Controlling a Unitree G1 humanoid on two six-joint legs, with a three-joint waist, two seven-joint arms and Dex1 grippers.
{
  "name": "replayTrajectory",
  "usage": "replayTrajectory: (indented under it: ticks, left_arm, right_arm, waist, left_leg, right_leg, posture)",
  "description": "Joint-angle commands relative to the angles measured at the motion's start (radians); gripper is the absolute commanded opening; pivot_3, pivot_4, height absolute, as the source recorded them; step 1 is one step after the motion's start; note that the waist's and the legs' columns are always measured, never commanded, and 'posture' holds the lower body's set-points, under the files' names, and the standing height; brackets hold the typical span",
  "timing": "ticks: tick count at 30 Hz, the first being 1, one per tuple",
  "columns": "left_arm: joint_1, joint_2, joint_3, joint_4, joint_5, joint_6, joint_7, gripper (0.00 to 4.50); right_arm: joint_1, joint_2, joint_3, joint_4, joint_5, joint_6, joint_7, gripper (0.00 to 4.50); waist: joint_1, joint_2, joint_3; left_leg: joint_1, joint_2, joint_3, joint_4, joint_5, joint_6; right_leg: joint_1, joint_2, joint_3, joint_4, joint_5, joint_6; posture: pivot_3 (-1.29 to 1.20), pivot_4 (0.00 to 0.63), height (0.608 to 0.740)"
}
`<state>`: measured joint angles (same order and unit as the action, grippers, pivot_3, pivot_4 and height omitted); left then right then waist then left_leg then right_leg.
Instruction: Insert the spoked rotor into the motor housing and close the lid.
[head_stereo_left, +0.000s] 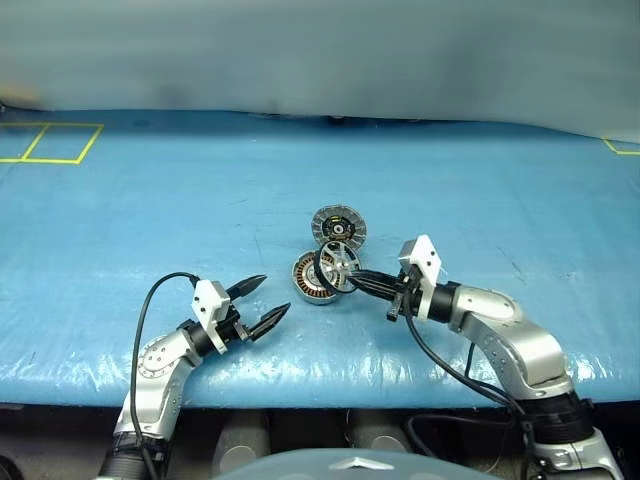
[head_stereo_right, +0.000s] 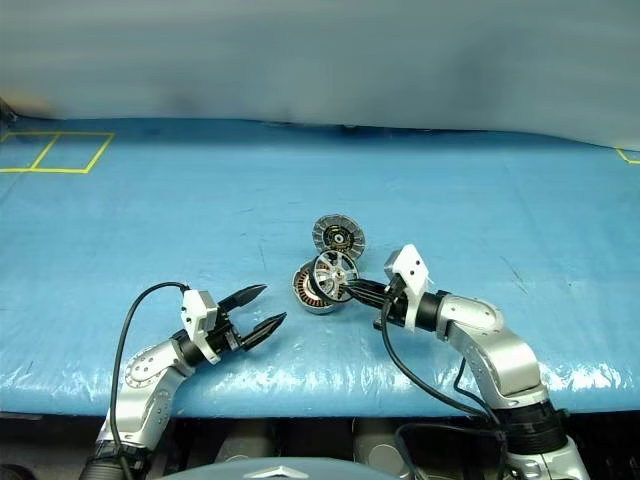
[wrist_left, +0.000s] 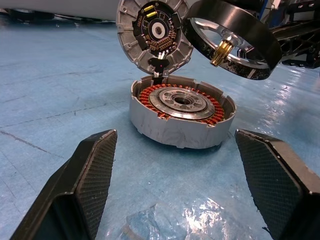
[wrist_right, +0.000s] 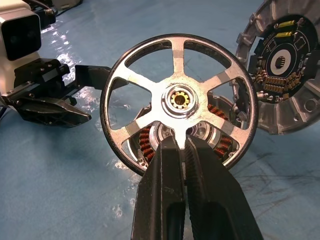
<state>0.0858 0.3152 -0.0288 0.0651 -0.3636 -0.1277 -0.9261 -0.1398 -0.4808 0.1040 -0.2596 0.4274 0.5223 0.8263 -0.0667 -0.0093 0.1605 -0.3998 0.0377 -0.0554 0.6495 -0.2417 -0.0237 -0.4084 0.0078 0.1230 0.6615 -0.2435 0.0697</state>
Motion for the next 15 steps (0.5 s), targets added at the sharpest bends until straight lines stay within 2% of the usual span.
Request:
replayTrajectory:
  ticks: [1,15]
  left_arm:
    - [-0.012,-0.004,0.004,-0.004,-0.013,-0.025,-0.012,4.01]
    - [0.001,-0.002,0.011,0.005,-0.01,-0.037,-0.007,4.01]
  right_arm:
    - [-0.036,0.023,0.014,0.015,-0.015,-0.038,-0.006,0.02]
    - [-0.082,0.056,0.056,0.088,-0.059,-0.056,0.003,0.02]
  waist:
    - [0.001,0.0,0.0]
    - [-0.001,0.0,0.0]
  left_leg:
    - [0.0,0.0,0.0,0.0,0.0,0.0]
    - [0.0,0.0,0.0,0.0,0.0,0.0]
  right_leg:
    - [0.0,0.0,0.0,0.0,0.0,0.0]
    - [0.0,0.0,0.0,0.0,0.002,0.004]
  posture:
    - [0.0,0.15,0.74]
    - [0.0,0.15,0.74]
